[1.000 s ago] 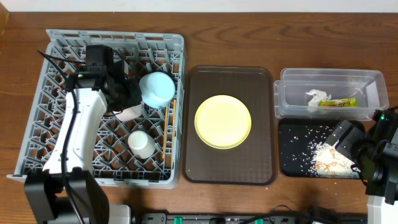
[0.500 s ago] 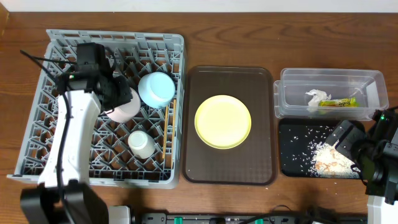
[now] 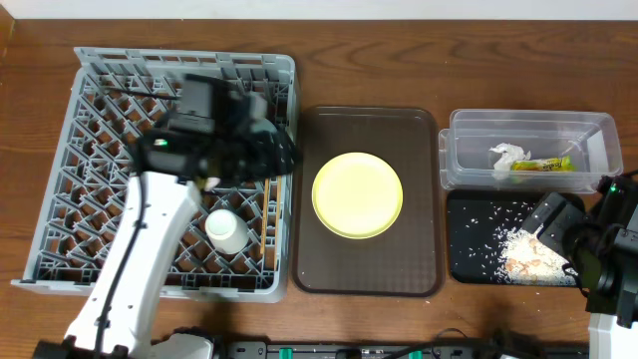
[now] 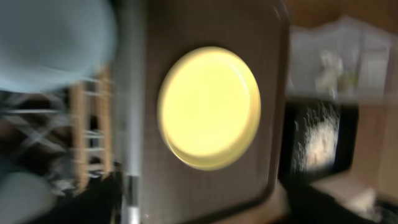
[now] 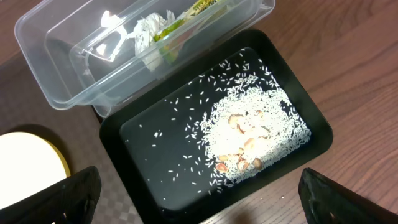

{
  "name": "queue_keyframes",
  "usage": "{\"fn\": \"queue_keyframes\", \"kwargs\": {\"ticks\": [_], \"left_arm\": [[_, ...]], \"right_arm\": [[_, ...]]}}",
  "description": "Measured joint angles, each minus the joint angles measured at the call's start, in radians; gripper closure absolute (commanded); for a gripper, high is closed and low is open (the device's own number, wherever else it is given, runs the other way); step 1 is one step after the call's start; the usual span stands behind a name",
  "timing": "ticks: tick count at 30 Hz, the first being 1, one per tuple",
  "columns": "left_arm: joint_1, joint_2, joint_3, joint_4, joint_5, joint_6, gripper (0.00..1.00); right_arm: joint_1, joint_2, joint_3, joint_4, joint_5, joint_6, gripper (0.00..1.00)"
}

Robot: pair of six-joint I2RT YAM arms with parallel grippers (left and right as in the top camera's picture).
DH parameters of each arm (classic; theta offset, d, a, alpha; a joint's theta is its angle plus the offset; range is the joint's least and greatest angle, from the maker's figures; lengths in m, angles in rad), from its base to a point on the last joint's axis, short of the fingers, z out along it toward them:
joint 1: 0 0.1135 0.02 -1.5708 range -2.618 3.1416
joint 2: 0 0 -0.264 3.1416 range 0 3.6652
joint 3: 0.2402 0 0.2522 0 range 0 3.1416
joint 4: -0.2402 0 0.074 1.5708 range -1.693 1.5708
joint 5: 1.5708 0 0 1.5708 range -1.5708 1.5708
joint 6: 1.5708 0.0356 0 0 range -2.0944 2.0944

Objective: Sort waste into correct bins and load items into the dishwasher

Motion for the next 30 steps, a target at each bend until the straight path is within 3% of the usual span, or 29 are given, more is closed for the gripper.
{"fn": "queue_keyframes", "kwargs": {"ticks": [5,7,16,24,30], "left_arm": [[-0.161,0.055,-0.024,0.018,-0.009,-0.008,0.87],[-0.229,0.088,-0.028,0.042,-0.034,-0.008,0.92],[-0.502,0.269,-0.032,0.195,-0.241,-0.056,0.92],[-0.569,0.463,-0.034,0.296,-0.347,-0.124,0.92],[-0.595,0.550,-0.034,0.336,-0.302,-0.161,0.92]], "right_arm": [[0.000,0.000,0.000,0.000,0.000,0.000,0.01],[0.000,0.000,0.000,0.000,0.000,0.000,0.01],[0.000,0.000,0.000,0.000,0.000,0.000,0.01],[0.000,0.000,0.000,0.000,0.000,0.000,0.01],[0.000,0.000,0.000,0.000,0.000,0.000,0.01]]}}
